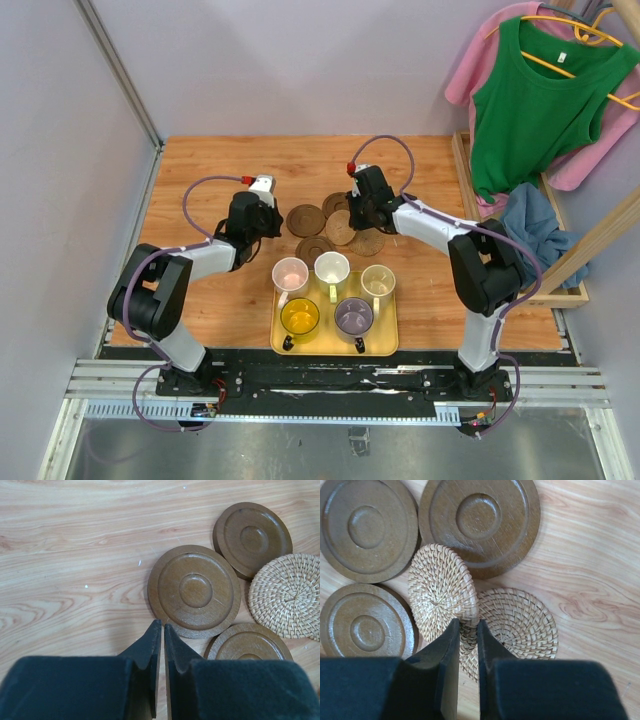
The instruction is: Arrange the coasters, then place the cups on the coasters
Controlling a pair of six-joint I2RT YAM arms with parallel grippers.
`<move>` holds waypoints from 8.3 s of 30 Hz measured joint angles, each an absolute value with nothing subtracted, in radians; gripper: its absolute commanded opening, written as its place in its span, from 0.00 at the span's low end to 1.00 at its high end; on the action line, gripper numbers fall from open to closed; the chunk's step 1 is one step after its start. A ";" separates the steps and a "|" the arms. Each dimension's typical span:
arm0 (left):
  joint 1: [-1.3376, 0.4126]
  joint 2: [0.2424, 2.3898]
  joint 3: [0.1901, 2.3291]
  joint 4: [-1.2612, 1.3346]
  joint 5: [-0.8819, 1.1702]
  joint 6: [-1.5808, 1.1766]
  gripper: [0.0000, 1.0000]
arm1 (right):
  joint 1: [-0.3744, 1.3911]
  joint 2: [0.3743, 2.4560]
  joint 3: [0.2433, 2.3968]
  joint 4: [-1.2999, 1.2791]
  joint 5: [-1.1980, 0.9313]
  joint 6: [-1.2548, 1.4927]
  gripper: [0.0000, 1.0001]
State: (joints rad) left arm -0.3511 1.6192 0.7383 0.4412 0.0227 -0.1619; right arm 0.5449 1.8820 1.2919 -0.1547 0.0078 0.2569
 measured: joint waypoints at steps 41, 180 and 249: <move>-0.351 1.580 0.719 0.398 -0.003 -0.157 0.11 | 0.188 1.847 1.351 -0.148 0.139 0.376 0.05; -0.282 2.175 1.591 -0.290 -0.028 -0.190 0.11 | 0.391 2.325 1.961 -0.394 -0.135 0.136 0.10; -0.316 1.855 1.275 -0.204 0.016 -0.223 0.29 | 0.452 2.106 1.616 -0.687 -0.075 0.163 0.06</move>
State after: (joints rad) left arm -0.3157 1.8545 1.2751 -0.2039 0.0158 -0.2226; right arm 0.4519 2.1063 1.6157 -0.6868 -0.0750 0.1631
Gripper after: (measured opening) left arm 0.291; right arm 0.056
